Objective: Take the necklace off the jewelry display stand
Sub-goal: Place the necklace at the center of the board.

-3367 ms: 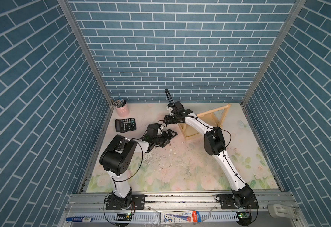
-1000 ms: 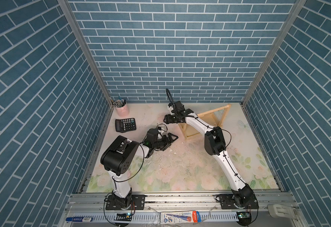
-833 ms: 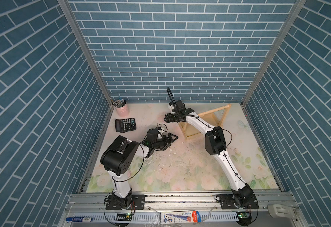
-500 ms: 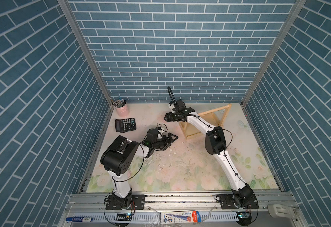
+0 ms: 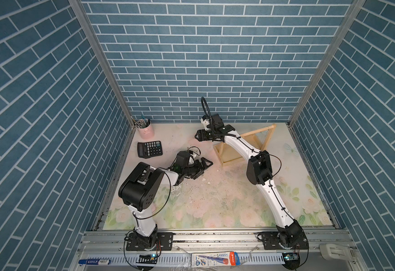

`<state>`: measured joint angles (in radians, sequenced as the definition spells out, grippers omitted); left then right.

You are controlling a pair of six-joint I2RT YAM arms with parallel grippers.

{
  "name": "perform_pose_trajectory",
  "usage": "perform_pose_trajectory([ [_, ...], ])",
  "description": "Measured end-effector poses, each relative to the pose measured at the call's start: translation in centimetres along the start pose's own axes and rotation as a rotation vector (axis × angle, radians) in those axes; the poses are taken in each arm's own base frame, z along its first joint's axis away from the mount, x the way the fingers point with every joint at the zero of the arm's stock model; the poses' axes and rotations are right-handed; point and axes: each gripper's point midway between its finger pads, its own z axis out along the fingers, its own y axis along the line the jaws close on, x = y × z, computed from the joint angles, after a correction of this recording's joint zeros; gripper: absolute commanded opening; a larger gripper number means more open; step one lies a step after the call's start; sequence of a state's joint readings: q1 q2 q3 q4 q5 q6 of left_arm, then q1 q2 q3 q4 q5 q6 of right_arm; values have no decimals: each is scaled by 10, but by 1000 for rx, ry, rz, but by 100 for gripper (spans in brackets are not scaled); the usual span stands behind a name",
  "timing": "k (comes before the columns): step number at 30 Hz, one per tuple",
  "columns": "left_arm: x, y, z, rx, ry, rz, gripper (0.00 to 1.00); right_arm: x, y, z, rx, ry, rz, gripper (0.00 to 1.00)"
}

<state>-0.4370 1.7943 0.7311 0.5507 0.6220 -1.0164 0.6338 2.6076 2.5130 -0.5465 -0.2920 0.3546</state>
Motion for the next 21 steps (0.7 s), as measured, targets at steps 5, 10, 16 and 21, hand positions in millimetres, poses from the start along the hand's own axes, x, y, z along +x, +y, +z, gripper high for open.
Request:
perform_pose_trajectory([
  [5,-5,-14,-3,11,-3,27,99,-17,10,-18,-10,-35,-12,73],
  [10,-7,-38,-10,17,2,87,99,-34,19,-41,-18,-71,-20,73],
  [16,-18,-79,-40,-7,-37,209,99,-69,13,-103,4,-150,-5,75],
  [21,-40,-132,-74,-41,-109,349,99,-99,-7,-181,79,-240,23,75],
])
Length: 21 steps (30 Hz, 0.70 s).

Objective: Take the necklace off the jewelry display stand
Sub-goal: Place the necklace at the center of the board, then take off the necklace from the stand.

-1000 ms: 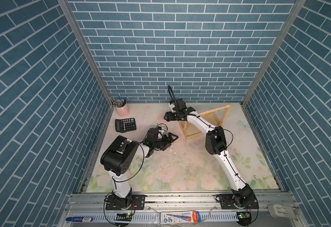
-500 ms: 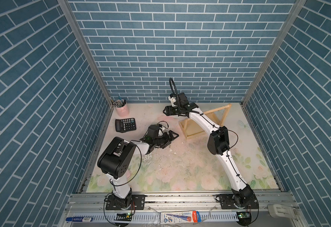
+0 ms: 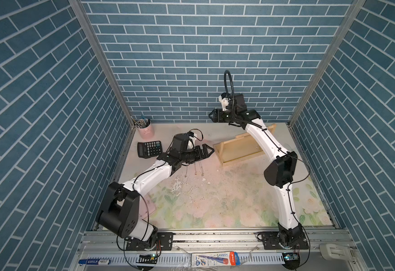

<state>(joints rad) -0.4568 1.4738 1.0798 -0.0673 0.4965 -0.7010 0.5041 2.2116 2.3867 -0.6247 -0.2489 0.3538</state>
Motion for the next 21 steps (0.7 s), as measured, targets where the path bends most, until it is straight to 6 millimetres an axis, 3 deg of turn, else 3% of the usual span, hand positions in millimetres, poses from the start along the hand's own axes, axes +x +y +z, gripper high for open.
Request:
perform_pose_trajectory([
  [4,-36,-34,-21,-41,-59,122,99,-22,-23,-63,75,-61,23,74],
  [9,-59,-85,-32,-68,-94,284,99,-21,-61,-132,186,-102,61,72],
  [15,-51,-138,1,-68,-57,448,99,10,-115,-187,309,-106,146,64],
  [18,-38,-157,25,-79,-23,527,99,27,-136,-201,355,-93,188,63],
  [21,-24,-174,45,-82,2,598,99,44,-145,-209,370,-76,220,62],
])
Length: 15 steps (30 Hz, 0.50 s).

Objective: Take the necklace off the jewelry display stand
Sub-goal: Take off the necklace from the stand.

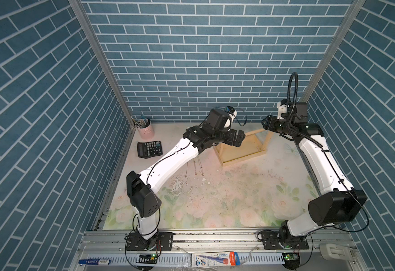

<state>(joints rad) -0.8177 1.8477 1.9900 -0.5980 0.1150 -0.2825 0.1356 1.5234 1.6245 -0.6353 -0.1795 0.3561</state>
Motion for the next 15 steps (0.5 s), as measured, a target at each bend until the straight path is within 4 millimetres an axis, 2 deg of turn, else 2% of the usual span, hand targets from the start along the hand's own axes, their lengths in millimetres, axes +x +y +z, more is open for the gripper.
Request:
perform_pose_trajectory([
  [3,0,-18,9,-3,8,56,100,9,-11,-5,0,3,24,61],
  [6,-3,-26,12,-13,2,94,99,20,-26,-9,-10,-9,58,59],
  [11,-12,-25,15,-44,-14,128,99,33,-51,-6,-26,-27,139,56],
  [15,-18,-19,17,-94,-23,159,99,45,-58,6,-45,-27,156,54],
])
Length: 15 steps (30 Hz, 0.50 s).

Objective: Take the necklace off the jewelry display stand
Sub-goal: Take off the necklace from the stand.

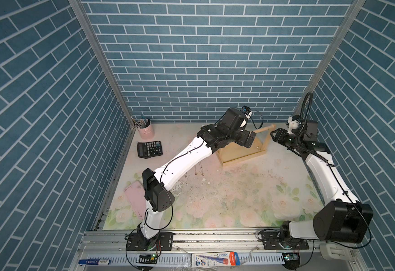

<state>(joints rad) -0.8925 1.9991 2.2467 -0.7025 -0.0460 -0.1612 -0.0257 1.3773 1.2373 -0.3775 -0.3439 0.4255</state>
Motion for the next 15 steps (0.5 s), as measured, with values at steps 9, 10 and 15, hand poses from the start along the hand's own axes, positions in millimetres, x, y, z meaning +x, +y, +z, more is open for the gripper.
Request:
perform_pose_trajectory([
  [9,7,1,18,-142,25,142,99,2,2,10,-74,-32,6,43],
  [10,10,2,20,-154,34,156,99,0,4,10,-85,-41,1,42],
  [15,13,9,20,-201,46,205,99,-6,11,15,-126,-61,-14,35],
])
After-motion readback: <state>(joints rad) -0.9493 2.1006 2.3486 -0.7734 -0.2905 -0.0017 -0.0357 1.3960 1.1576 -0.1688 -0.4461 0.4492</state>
